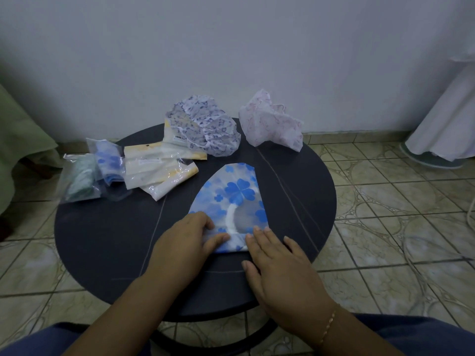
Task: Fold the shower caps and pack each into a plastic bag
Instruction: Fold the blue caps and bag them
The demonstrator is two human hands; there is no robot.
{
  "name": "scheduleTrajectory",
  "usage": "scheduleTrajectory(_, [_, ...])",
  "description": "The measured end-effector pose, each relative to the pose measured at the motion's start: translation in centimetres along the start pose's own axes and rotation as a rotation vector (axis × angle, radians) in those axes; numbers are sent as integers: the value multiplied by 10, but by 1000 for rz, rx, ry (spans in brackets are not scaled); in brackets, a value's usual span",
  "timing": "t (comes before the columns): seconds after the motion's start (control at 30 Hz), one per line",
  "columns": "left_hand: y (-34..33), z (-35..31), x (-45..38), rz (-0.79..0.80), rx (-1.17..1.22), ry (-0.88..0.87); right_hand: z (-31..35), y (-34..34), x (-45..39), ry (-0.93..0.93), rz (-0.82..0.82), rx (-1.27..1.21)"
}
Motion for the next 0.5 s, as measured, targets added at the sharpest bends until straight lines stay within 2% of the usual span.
scheduleTrajectory(0.13, [6,13,7,-42,-88,-3,-1,1,-1,-17,-4,-6])
scheduleTrajectory(0.5, [26,34,12,27,-152,59,1,2,1,45,46,-23])
Point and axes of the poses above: each hand's wrist, its own x-axis away from the middle knuckle, its own y-axis out of the back of the hand, z = x × y, the point moved 6 cm from there along -x, towards the middle knuckle, and after that the axes turned 2 degrees about -y, right-handed, at the moved point
